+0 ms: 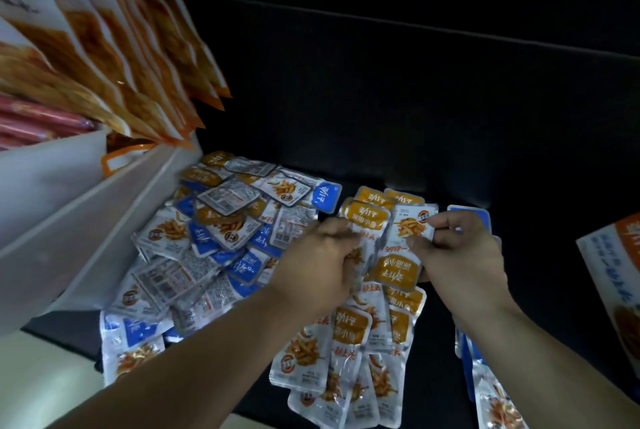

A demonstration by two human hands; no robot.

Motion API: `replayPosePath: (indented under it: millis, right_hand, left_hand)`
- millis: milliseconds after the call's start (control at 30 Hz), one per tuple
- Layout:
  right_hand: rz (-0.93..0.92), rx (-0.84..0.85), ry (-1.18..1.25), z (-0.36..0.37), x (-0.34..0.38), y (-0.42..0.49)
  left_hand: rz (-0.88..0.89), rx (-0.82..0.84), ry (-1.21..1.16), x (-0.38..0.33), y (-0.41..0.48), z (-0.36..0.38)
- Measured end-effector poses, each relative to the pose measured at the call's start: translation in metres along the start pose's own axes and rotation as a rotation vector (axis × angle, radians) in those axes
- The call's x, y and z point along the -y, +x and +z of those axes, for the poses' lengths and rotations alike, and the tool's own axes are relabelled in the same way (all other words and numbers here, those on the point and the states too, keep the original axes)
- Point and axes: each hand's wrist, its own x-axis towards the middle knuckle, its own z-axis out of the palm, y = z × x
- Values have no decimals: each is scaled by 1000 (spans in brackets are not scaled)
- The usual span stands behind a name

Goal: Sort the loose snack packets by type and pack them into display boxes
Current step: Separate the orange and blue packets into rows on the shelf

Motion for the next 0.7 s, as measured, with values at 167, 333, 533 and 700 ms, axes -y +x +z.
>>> replayPosePath:
  millis: [167,333,533,700]
  right_hand:
    - [-144,7,-515,16,-8,15]
    - [-452,-103,-742,24,-11,17]
    - [-326,312,-862,46,-9,-3]
    - [-290,342,-1092,64,3,-8]
  left_hand:
    - [-32,-36,45,-7,11,0]
    - [20,-292,110,22,-6,-21]
    - [-418,-82,454,101,-11,-72]
    - [-353,-163,442,100,-23,-64]
